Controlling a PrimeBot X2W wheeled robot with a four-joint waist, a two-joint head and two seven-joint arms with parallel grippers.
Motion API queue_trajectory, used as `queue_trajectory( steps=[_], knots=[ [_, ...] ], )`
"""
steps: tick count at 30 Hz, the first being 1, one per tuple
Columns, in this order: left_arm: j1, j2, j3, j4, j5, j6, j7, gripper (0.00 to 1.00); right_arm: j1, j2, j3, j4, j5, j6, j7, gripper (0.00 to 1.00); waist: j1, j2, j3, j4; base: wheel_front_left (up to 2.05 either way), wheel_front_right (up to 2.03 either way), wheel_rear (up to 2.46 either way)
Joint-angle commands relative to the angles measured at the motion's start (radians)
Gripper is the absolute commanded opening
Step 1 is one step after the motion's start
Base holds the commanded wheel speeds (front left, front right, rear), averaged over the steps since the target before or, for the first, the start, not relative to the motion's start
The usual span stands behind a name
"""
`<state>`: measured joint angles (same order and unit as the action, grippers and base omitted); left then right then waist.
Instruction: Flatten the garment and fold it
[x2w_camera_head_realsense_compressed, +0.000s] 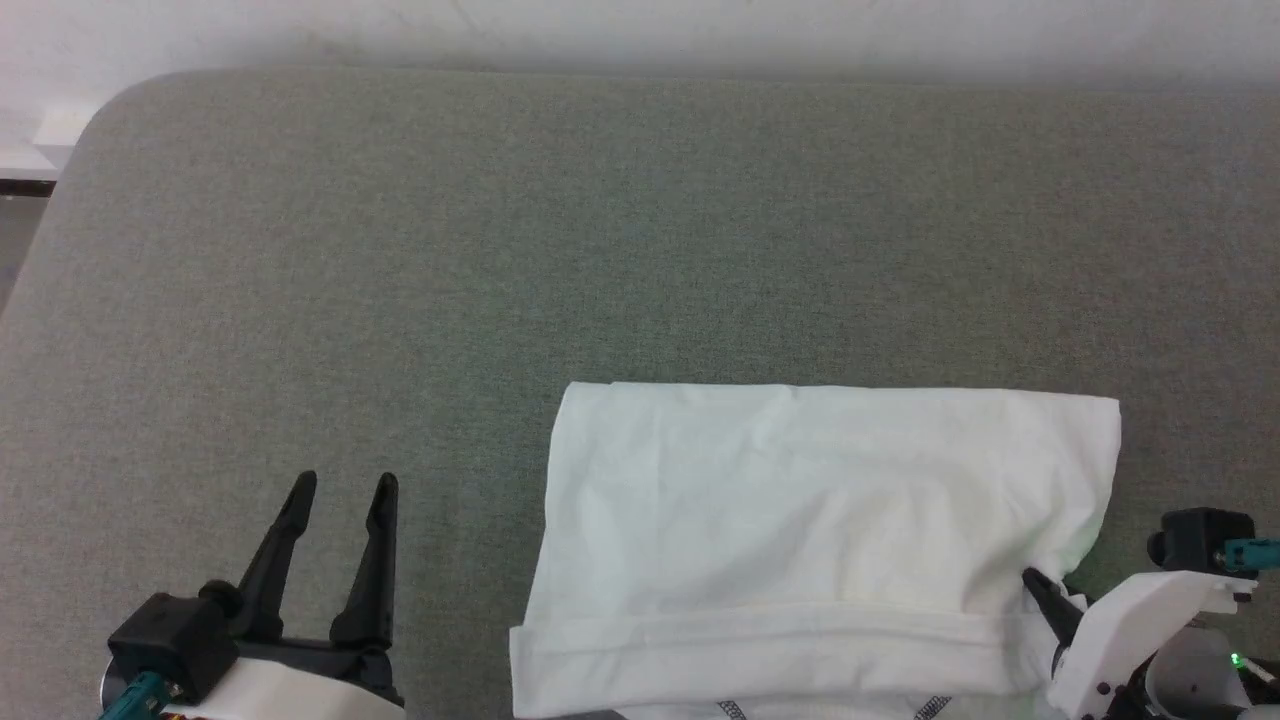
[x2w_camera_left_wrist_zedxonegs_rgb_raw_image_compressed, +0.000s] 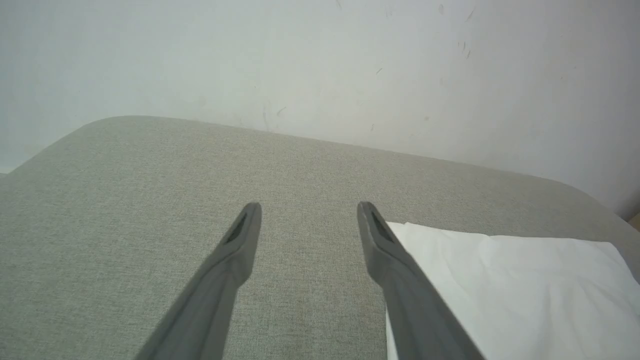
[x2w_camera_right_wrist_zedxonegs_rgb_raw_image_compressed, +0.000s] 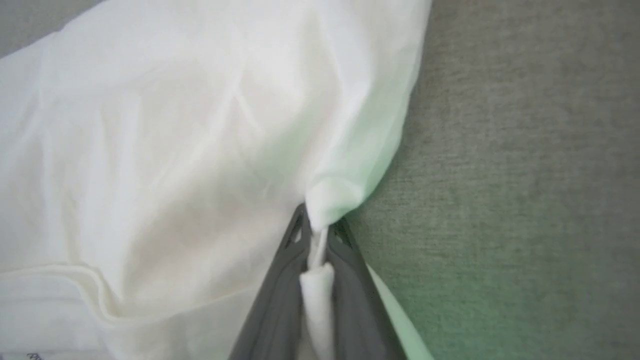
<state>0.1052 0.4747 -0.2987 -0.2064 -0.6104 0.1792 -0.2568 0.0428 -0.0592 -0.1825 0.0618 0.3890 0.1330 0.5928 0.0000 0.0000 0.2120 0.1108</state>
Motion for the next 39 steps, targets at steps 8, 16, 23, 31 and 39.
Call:
queue_trajectory(
  steps=[8,16,23,31,39],
  knots=[
    [0.014,-0.007,-0.002,0.01,-0.009,-0.004,-0.003,1.0,-0.049,-0.012,-0.164,-0.011,-0.098,-0.002,-0.008,0.0,0.0,0.0,-0.027,-0.013,0.0,0.0,0.0],
    [0.032,0.007,-0.004,0.013,-0.004,0.005,0.004,1.0,-0.052,-0.063,-0.364,-0.024,-0.182,-0.002,0.004,0.0,0.0,0.0,-0.06,-0.018,0.0,0.0,0.0],
    [0.051,0.005,-0.015,0.015,-0.004,0.014,0.01,1.0,-0.024,-0.032,-0.285,-0.09,-0.142,-0.002,0.04,0.0,0.0,0.0,-0.092,-0.025,0.0,0.0,0.0],
    [0.062,-0.005,-0.028,0.017,-0.01,0.018,0.014,1.0,0.057,0.0,-0.069,-0.274,-0.017,-0.002,0.157,0.0,0.0,0.0,-0.115,-0.03,0.0,0.0,0.0],
    [0.051,-0.022,-0.036,0.024,-0.014,0.01,0.01,1.0,0.058,0.007,0.141,-0.355,0.003,-0.002,0.209,0.0,0.0,0.0,-0.103,-0.017,0.0,0.0,0.0]
  ],
)
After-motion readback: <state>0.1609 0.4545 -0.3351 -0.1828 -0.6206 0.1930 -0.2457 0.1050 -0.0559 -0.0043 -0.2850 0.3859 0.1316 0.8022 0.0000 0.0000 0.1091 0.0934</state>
